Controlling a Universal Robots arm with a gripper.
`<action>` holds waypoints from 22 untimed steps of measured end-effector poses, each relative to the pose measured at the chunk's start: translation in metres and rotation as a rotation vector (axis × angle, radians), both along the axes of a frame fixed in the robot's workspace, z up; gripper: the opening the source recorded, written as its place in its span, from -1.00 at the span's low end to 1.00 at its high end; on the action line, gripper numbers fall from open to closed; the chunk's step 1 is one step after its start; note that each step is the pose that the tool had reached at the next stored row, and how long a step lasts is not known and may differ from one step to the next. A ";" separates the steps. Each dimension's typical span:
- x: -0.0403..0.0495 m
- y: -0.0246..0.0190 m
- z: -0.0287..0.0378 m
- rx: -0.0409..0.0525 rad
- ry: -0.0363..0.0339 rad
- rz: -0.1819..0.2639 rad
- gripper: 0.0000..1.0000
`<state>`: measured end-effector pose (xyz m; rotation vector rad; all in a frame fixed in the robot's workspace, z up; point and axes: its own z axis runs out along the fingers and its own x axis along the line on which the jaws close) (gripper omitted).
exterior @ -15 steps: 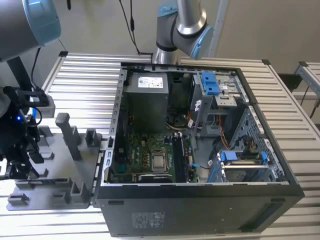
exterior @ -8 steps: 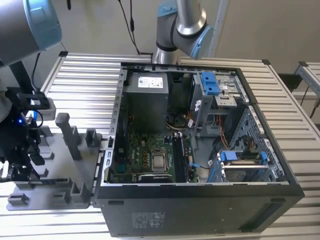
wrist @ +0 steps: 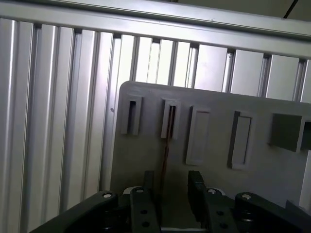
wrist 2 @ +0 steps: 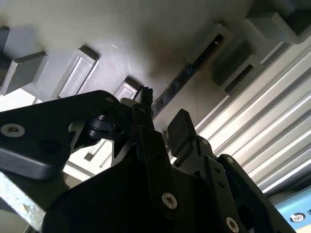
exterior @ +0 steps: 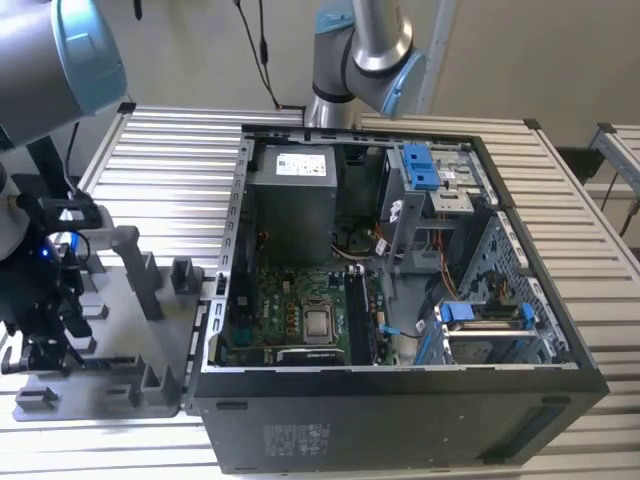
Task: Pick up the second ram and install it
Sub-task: 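Pick up the second ram and move it above second insertion slot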
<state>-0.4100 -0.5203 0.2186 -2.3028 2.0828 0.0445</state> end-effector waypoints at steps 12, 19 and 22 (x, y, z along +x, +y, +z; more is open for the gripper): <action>-0.0001 -0.0026 -0.0123 0.0000 0.0000 0.017 -0.16; -0.0005 -0.0029 -0.0176 0.0000 0.0000 0.021 -0.16; -0.0008 -0.0029 -0.0198 0.0001 -0.0001 0.022 -0.16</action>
